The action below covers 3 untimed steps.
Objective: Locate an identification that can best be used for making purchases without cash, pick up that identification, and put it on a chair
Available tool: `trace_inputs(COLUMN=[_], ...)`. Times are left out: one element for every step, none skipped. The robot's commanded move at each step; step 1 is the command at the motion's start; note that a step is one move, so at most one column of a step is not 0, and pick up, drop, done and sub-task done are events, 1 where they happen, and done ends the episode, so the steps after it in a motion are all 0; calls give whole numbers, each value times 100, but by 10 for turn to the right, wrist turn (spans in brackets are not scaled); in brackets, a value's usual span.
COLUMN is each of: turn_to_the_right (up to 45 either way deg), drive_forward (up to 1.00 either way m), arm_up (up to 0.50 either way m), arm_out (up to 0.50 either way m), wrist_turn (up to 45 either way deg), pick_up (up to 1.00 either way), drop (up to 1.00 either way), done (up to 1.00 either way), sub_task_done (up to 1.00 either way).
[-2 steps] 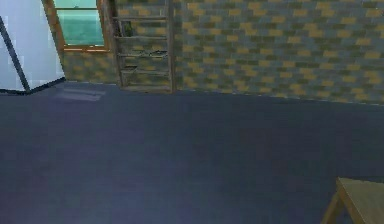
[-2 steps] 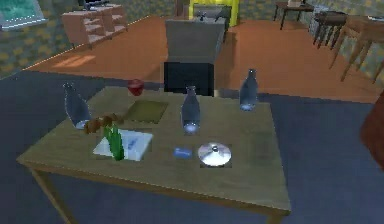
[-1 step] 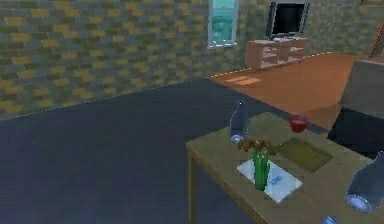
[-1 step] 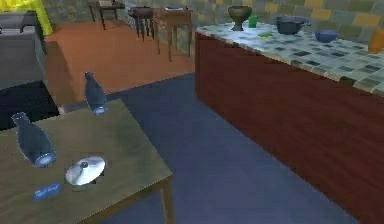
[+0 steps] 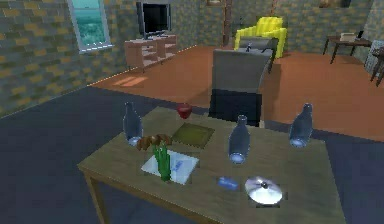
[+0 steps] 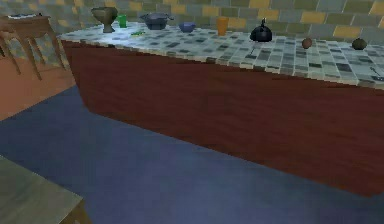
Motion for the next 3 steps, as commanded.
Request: trace_inputs(turn_to_the_right=[0, -450, -210], drive_forward=[25, 0, 0], arm_up=[0, 0, 0], arm_out=[0, 0, 0], wrist_turn=[0, 0, 0], pick_up=[0, 0, 0], drop=[0, 0, 0], done=[0, 0, 0], sub_task_done=[0, 0, 0])
